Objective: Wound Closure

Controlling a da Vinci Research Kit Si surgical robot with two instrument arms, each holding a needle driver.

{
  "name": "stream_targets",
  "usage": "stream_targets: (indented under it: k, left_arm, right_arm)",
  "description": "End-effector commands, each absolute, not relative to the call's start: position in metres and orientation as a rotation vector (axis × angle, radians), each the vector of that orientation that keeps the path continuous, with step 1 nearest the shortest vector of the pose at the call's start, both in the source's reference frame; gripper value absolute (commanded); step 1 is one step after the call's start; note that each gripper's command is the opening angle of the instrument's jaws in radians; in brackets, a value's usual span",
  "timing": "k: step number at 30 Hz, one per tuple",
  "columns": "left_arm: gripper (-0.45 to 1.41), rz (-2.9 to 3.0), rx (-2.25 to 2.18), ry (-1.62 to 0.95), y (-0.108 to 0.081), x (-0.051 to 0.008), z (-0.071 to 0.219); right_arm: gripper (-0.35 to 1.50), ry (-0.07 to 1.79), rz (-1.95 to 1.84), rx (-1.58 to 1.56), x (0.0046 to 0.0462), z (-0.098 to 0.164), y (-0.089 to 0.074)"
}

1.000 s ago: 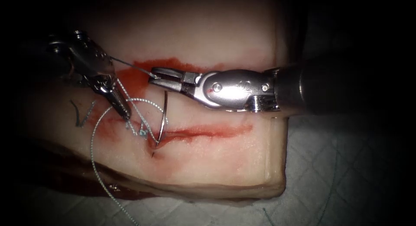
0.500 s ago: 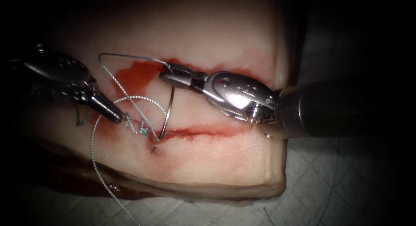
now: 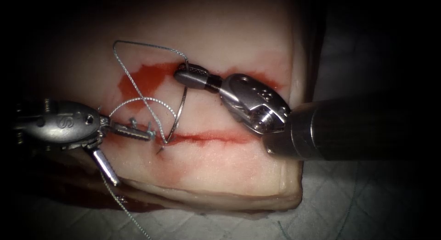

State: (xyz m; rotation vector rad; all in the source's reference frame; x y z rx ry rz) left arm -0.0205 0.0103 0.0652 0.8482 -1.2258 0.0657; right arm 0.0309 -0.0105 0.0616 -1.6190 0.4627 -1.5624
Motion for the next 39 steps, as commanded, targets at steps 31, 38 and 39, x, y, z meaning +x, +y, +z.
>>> stream_targets:
  k: [31,38,39]
  left_arm:
    - [0.51,0.400,0.447,-1.237,0.0087,-0.0246,0.0718]
    - [-0.45,0.349,0.473,-1.226,0.0090,-0.0246,0.0732]
    - [-0.45,0.307,0.504,-1.227,0.0090,-0.0246,0.0732]
  right_arm:
    - [-0.35,0.782,-1.233,-1.406,0.0320,0.0638,-0.0119]
    - [-0.35,0.779,-1.226,-1.410,0.0323,0.0635,-0.0122]
    - [-0.35,0.773,-1.223,-1.409,0.0323,0.0635,-0.0122]
